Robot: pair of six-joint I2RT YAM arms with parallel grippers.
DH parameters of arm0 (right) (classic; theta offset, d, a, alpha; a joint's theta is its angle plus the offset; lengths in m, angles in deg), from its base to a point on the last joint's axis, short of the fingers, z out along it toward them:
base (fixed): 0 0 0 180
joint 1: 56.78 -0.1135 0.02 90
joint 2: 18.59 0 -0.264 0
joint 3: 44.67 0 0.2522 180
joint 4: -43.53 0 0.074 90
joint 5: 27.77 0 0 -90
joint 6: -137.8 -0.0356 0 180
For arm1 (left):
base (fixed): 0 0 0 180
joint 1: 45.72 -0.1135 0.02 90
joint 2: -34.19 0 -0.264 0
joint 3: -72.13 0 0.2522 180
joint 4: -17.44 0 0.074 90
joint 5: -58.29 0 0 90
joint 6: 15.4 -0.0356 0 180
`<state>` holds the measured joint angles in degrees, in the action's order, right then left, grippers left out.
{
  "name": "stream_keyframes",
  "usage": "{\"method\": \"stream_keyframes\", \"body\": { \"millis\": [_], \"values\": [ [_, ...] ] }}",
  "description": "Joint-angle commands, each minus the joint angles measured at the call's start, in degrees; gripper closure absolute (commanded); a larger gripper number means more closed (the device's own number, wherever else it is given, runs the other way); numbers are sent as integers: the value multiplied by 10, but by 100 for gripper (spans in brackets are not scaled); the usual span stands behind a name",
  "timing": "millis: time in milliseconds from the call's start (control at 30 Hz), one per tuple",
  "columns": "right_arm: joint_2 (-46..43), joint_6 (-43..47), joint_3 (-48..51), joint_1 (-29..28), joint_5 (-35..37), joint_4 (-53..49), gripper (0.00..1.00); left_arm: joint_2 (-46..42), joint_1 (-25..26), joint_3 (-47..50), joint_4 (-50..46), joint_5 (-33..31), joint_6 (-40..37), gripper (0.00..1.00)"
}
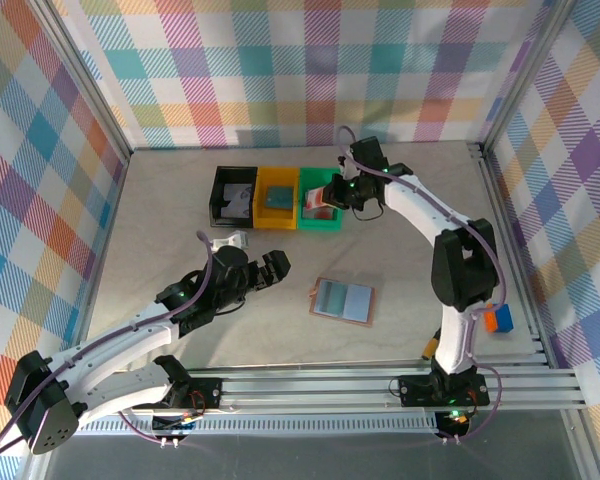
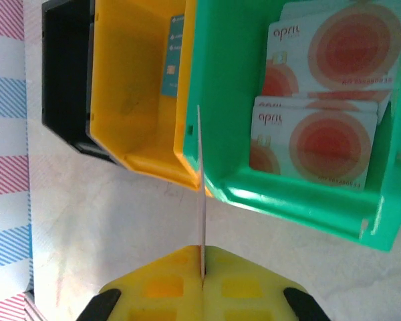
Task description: Take the credit cards out of the card holder
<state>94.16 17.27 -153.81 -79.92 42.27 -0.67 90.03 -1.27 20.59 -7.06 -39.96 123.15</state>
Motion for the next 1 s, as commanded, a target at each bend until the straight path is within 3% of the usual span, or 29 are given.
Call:
{"method": "stream_keyframes", "body": {
  "millis": [0,400,967],
  "values": [
    [29,26,-52,5,15,-50,100,-15,-5,2,-14,-9,-7,0],
    [127,37,-167,5,23,-102,100,-5,-4,19,4,1,2,0],
    [183,27,-219,5,23,-91,100,21,-4,22,22,12,6,0]
  ]
}}
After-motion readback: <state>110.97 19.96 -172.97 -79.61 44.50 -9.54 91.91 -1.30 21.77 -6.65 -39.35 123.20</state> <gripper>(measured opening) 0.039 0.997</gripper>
